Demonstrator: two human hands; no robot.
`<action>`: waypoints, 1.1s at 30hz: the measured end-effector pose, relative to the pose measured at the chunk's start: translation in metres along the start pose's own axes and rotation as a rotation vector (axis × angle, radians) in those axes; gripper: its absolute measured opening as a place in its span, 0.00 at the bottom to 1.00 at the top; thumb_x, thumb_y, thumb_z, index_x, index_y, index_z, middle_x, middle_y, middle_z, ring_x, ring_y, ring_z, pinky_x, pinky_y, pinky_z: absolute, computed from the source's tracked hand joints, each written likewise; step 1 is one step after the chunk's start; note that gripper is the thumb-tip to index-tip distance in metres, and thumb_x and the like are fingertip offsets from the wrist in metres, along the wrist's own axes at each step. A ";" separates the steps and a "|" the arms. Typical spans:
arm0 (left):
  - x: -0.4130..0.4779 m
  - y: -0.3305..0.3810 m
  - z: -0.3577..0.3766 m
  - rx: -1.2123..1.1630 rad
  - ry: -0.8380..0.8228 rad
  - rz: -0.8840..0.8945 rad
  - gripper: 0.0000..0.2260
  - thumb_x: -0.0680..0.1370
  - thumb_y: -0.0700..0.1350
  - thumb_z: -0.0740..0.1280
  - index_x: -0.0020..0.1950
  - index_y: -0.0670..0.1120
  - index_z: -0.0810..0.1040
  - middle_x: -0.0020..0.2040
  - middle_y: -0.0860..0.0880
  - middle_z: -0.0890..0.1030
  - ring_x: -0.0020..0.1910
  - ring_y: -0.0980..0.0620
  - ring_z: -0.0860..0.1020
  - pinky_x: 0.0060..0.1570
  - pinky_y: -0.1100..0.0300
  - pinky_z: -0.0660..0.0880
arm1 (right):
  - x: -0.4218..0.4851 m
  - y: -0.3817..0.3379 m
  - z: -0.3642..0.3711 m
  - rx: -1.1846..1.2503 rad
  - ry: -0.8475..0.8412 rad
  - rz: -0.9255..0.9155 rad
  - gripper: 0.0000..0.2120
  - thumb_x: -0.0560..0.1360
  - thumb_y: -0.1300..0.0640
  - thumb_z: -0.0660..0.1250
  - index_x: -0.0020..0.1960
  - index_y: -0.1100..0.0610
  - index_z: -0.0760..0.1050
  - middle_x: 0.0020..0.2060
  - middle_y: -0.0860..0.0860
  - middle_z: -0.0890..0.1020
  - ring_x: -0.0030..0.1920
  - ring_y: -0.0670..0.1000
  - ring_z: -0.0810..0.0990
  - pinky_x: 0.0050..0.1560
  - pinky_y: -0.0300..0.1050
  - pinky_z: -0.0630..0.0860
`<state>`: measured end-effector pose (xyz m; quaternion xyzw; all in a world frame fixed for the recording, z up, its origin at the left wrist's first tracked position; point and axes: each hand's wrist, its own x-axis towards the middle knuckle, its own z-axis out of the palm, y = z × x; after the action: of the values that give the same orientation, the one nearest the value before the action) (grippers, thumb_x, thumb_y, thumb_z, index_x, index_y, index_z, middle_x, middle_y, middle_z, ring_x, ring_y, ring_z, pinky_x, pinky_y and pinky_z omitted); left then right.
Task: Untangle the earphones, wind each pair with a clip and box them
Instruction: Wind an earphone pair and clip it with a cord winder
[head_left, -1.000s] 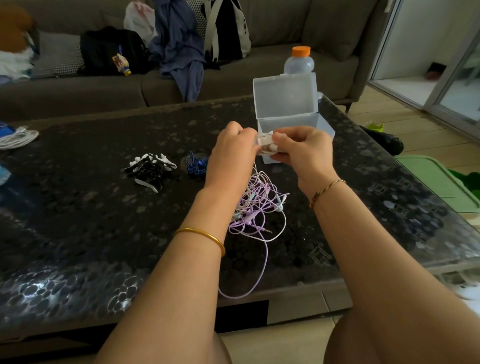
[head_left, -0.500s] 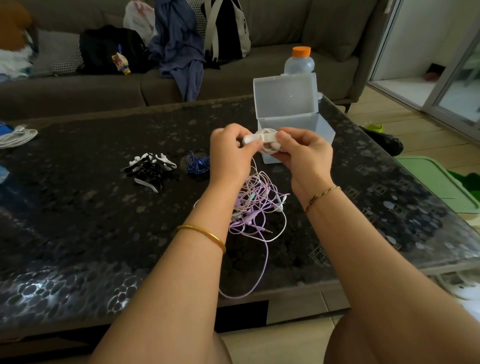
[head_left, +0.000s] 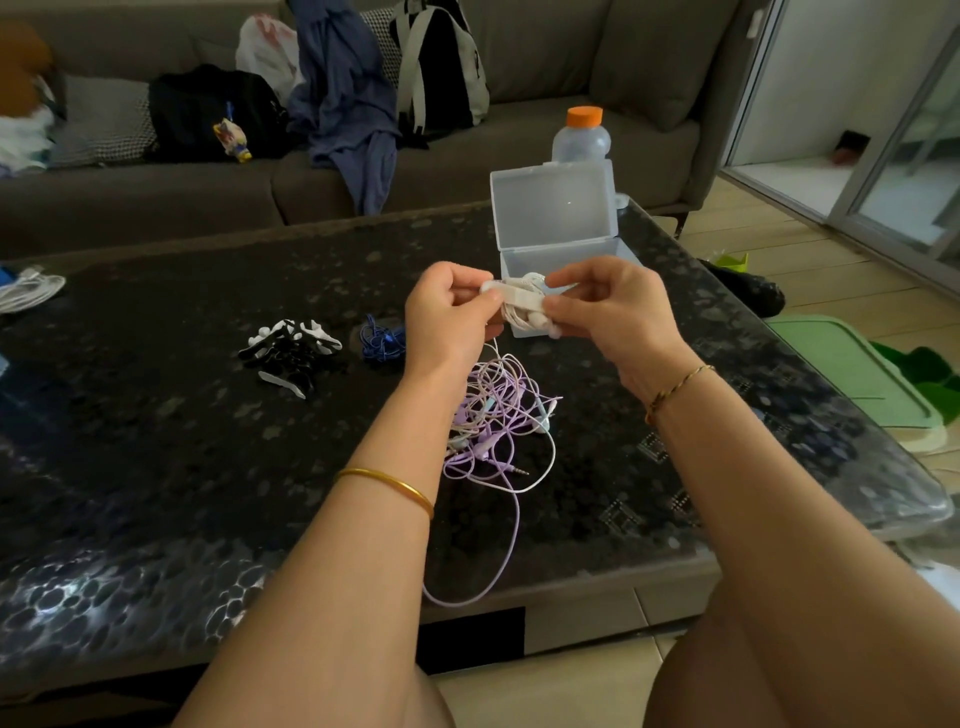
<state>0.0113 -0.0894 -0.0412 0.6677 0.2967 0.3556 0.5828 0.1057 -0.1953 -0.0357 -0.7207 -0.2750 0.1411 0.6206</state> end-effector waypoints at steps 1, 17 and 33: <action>0.001 0.001 0.003 0.001 -0.011 -0.003 0.07 0.77 0.35 0.66 0.46 0.47 0.75 0.46 0.48 0.81 0.45 0.54 0.82 0.39 0.65 0.79 | 0.002 0.000 -0.004 -0.031 -0.014 0.005 0.09 0.71 0.65 0.72 0.51 0.59 0.79 0.38 0.54 0.83 0.35 0.47 0.82 0.41 0.39 0.82; 0.102 0.008 0.052 0.372 -0.116 -0.082 0.16 0.79 0.37 0.64 0.66 0.46 0.75 0.63 0.45 0.76 0.60 0.47 0.76 0.59 0.50 0.77 | 0.114 0.004 -0.021 -0.224 0.118 0.148 0.06 0.72 0.61 0.72 0.49 0.60 0.82 0.41 0.51 0.81 0.47 0.50 0.81 0.54 0.46 0.79; 0.121 -0.035 0.049 0.574 -0.234 -0.028 0.19 0.78 0.37 0.65 0.69 0.43 0.71 0.64 0.44 0.75 0.62 0.46 0.75 0.61 0.49 0.75 | 0.152 0.038 0.038 -0.630 0.043 0.173 0.03 0.74 0.61 0.67 0.43 0.58 0.74 0.34 0.52 0.74 0.40 0.53 0.76 0.40 0.44 0.72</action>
<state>0.1213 -0.0145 -0.0638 0.8373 0.3249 0.1700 0.4056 0.2163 -0.0806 -0.0588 -0.9007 -0.2297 0.0859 0.3586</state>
